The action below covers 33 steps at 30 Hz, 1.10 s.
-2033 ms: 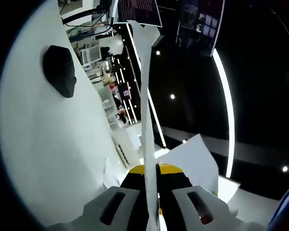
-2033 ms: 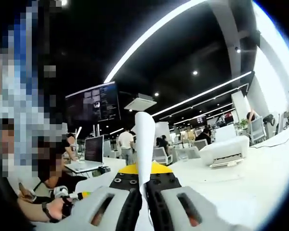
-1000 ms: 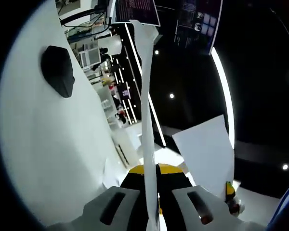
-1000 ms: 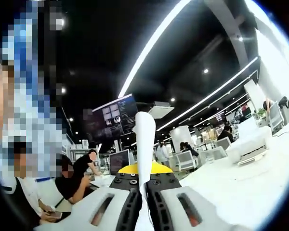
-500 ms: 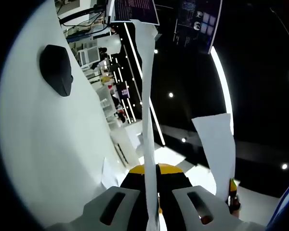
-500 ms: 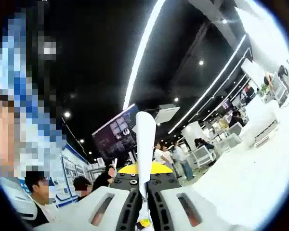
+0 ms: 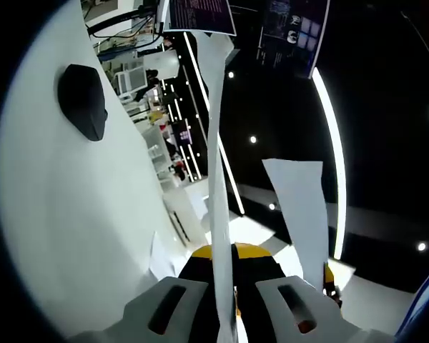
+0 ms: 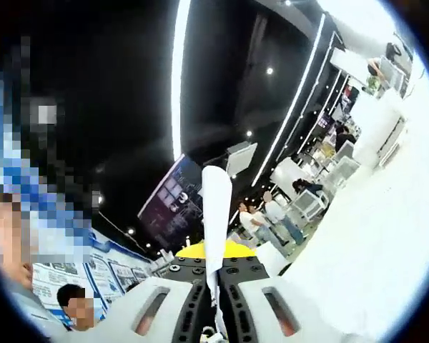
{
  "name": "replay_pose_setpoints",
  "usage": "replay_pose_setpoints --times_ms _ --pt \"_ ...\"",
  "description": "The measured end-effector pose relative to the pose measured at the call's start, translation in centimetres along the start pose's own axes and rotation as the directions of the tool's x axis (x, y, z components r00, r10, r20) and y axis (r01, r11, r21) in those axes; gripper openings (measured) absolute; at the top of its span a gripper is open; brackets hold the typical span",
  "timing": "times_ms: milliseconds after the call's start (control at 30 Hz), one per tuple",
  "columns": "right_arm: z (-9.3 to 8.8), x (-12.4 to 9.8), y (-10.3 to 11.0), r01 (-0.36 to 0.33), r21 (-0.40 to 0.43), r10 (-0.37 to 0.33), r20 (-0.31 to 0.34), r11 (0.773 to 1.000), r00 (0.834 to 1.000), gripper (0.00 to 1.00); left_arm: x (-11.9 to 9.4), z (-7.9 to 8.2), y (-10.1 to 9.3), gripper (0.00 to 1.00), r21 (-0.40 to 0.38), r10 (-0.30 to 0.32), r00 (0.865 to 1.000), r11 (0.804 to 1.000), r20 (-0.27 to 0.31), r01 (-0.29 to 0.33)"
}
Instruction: Organize the stack of printing papers by aligning and flattening the scattered papers on the table
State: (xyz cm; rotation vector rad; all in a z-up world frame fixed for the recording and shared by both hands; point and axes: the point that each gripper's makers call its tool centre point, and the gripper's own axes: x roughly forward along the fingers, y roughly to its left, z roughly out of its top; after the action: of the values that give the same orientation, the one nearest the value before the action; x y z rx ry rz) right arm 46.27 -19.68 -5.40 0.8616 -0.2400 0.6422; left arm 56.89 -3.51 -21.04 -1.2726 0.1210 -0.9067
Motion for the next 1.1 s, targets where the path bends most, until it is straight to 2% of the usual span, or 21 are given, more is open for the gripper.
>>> replay_pose_setpoints --times_ms 200,300,500,533,767,800,900,1100 --pt "-1.2 1.0 0.8 -0.008 -0.019 0.007 -0.032 1.0 0.999 0.0 0.1 0.1 0.2 0.06 -0.002 0.0 1.0 1.0 -0.005 0.0" --pt "-1.5 1.4 0.2 0.006 -0.026 -0.006 -0.035 1.0 0.999 0.0 0.1 0.1 0.2 0.06 0.0 -0.002 1.0 1.0 -0.006 0.002" --pt "-2.6 1.6 -2.6 0.066 0.004 -0.066 -0.028 0.998 0.997 0.0 0.1 0.2 0.3 0.06 0.0 -0.003 1.0 1.0 -0.005 0.003" --pt "-2.4 1.6 -3.8 0.078 0.019 -0.077 -0.03 0.997 0.997 0.0 0.1 0.2 0.3 0.06 0.004 -0.003 1.0 1.0 -0.005 0.003" --pt "-2.9 1.2 -5.3 0.108 0.038 -0.107 -0.037 0.993 0.994 0.0 0.0 0.1 0.4 0.06 0.006 -0.003 1.0 1.0 -0.006 0.003" --pt "-2.9 0.9 -6.7 0.133 0.073 -0.132 -0.026 0.988 0.991 0.0 0.0 0.1 0.3 0.06 0.01 -0.003 1.0 1.0 -0.007 0.004" --pt "-2.7 0.5 -8.3 0.154 0.119 -0.155 0.003 0.981 0.988 0.0 0.1 -0.1 0.2 0.06 0.027 -0.004 1.0 1.0 -0.014 0.004" --pt "-3.2 0.4 -9.3 0.164 0.16 -0.167 0.009 0.973 0.986 0.0 0.1 -0.1 0.1 0.06 0.023 -0.008 1.0 1.0 -0.01 0.008"
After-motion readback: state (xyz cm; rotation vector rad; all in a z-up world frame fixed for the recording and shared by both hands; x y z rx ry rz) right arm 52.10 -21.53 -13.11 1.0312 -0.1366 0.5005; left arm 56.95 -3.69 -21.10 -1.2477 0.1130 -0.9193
